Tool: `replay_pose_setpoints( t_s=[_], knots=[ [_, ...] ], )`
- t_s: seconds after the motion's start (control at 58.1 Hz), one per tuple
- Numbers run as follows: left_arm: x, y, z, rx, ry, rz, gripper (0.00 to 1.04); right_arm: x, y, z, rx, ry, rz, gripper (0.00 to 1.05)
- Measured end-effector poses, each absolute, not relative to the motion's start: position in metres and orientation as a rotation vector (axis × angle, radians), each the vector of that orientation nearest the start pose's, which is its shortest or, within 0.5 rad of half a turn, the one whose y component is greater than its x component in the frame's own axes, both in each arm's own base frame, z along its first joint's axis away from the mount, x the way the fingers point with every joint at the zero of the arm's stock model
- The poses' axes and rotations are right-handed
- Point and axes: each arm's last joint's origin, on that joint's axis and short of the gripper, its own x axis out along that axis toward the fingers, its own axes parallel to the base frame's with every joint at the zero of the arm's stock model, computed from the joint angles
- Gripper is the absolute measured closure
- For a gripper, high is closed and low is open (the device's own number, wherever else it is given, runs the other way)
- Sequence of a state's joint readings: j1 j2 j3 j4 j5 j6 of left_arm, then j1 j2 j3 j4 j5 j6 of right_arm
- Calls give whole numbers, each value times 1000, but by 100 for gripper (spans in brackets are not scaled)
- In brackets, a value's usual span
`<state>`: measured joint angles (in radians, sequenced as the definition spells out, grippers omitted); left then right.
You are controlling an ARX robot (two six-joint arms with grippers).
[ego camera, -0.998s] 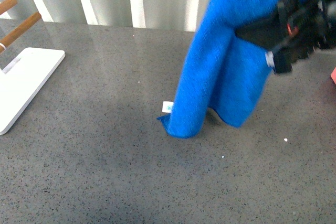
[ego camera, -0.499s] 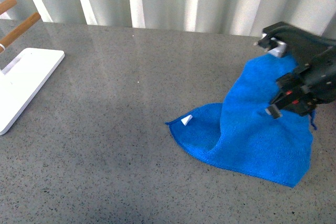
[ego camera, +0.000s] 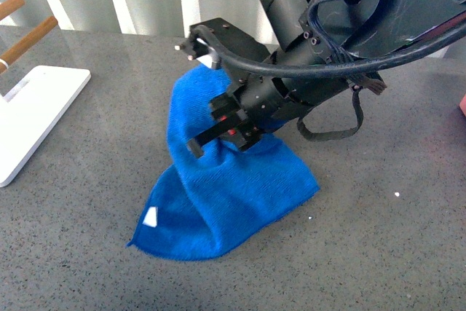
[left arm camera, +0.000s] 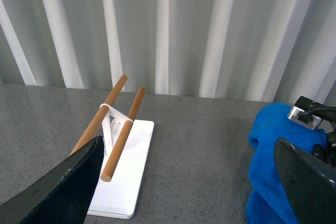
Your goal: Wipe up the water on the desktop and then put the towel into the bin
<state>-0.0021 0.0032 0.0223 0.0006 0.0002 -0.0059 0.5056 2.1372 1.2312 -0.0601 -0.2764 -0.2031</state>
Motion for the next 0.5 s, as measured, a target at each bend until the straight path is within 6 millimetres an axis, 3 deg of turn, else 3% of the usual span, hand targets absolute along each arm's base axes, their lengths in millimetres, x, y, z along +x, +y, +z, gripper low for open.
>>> replay_pose_setpoints(
  t_s=[0.069,0.172,0.344,0.413,0.499],
  knots=[
    [96,0,171,-6,-20,-2,7,339,204,103,-306,948,794,101],
    [96,0,171,-6,-20,-2,7,314,166,107,-357,1061,615,101],
    [96,0,171,-6,-20,-2,7,295,121,111,-364,1117,468,101],
    [96,0,171,-6,-20,-2,7,295,107,127,-341,1071,457,101],
    [96,0,171,-6,-20,-2,7,301,97,169,-297,937,481,101]
  ],
)
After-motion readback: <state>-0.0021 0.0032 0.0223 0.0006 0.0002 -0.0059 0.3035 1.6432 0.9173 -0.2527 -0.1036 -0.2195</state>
